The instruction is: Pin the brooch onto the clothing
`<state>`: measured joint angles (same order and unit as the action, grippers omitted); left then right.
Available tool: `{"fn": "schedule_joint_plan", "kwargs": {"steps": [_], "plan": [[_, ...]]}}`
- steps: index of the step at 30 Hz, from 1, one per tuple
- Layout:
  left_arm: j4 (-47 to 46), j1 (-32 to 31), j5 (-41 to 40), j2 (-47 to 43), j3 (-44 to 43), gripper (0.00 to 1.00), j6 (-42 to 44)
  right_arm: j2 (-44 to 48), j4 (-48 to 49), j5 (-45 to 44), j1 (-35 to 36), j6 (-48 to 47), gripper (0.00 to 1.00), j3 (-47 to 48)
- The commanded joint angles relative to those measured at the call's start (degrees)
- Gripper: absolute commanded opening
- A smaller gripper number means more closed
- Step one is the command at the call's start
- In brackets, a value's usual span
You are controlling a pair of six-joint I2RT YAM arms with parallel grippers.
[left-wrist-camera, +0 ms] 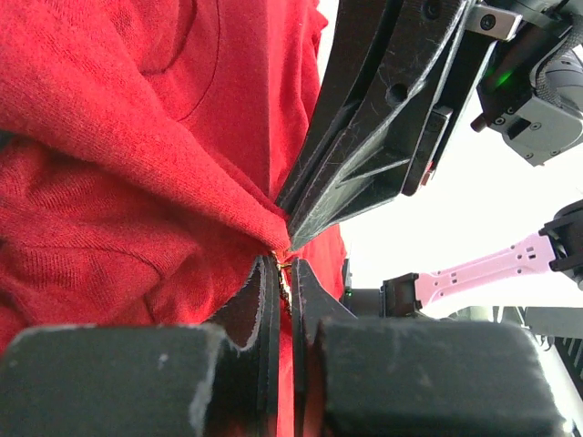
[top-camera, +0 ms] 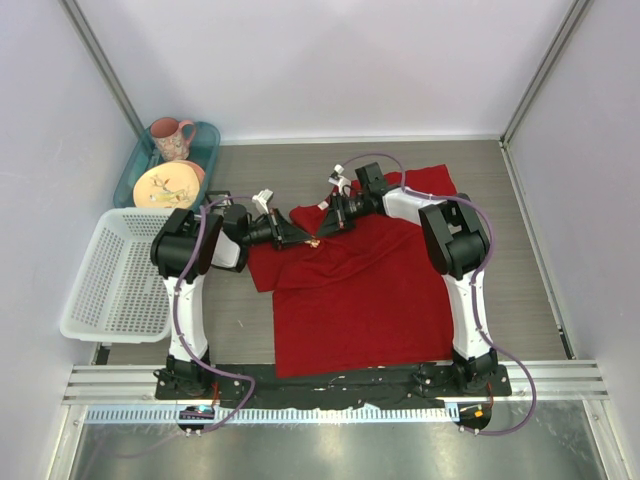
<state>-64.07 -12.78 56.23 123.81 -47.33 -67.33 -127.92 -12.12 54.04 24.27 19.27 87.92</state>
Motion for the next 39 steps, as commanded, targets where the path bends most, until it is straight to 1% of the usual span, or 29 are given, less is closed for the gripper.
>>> {"fn": "schedule_joint_plan", "kwargs": {"steps": [1, 5, 7, 8, 9, 11, 12, 15, 24, 31, 34, 39], "plan": [[-7.6, 0.3, -0.4, -1.2, -0.5, 0.02, -0.3, 2.0, 2.6, 5.8, 1.5, 1.2, 0.01, -1.0], [-7.1, 0.5, -0.1, -1.7, -0.7, 0.08, 0.1, 2.4, 2.5, 4.9, 1.5, 1.3, 0.01, -1.2], [-6.8, 0.6, 0.0, -1.9, -0.7, 0.17, 0.1, 2.7, 2.6, 4.2, 1.4, 1.3, 0.01, -1.5], [-6.7, 0.7, 0.2, -2.1, -0.6, 0.19, 0.2, 3.1, 2.6, 3.9, 1.4, 1.3, 0.01, -1.6], [-6.2, 1.0, 0.3, -2.3, -0.5, 0.24, 0.6, 3.3, 2.8, 3.5, 1.3, 1.4, 0.01, -1.7], [-4.7, 1.3, 0.5, -2.8, 0.0, 0.30, 1.2, 4.2, 3.4, 2.4, 1.2, 1.8, 0.01, -2.2], [-4.2, 1.6, 0.4, -3.0, 0.1, 0.36, 1.5, 4.5, 4.9, 2.1, 1.0, 2.3, 0.01, -2.5], [-2.5, 2.1, 0.4, -3.7, 0.9, 0.42, 2.8, 5.0, 7.3, 1.7, 0.6, 4.8, 0.01, -3.4], [8.6, 2.7, -1.0, -6.8, 2.5, 0.45, 10.0, 6.3, 8.9, -0.6, 0.3, 5.4, 0.01, -4.9], [8.8, 2.7, 0.0, -6.7, 3.0, 0.45, 9.1, 6.7, 9.4, -1.6, 0.4, 5.4, 0.01, -6.0], [8.9, 2.6, 0.0, -6.6, 3.2, 0.47, 7.8, 7.0, 9.1, -2.6, 0.3, 4.6, 0.01, -6.4], [14.5, 2.0, -1.6, -6.6, 3.1, 0.49, 8.8, 7.2, 9.8, -2.9, 0.3, 5.1, 0.01, -7.7]]}}
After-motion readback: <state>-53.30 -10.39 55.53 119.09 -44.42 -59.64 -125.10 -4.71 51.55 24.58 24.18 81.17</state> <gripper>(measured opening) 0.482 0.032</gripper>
